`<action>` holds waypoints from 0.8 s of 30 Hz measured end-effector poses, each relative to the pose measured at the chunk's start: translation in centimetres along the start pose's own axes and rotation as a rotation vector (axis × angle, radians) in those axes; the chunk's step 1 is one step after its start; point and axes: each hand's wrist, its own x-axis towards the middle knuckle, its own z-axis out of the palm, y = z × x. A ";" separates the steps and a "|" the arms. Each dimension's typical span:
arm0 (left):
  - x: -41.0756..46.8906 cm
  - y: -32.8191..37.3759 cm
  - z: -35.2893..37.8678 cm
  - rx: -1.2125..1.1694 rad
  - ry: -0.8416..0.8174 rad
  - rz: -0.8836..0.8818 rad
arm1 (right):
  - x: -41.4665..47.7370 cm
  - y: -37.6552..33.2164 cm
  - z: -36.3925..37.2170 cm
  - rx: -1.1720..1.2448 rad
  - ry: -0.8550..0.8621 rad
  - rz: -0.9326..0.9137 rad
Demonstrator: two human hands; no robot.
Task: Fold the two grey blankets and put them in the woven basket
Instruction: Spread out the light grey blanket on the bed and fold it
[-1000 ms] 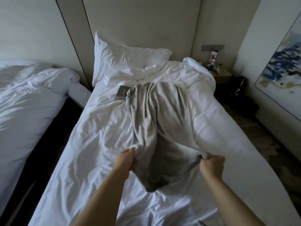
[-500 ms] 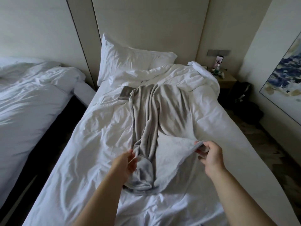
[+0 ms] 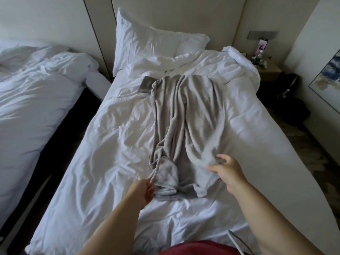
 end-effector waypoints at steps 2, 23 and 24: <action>1.1 -1.1 -0.3 0.025 0.018 -0.030 | 0.0 1.1 0.9 -0.071 -0.006 0.044; 19.0 -3.6 4.2 0.000 0.145 -0.143 | 1.5 10.8 1.5 0.406 -0.030 0.255; 19.2 -3.2 4.5 0.002 0.164 -0.139 | 1.8 11.3 1.5 0.426 -0.048 0.273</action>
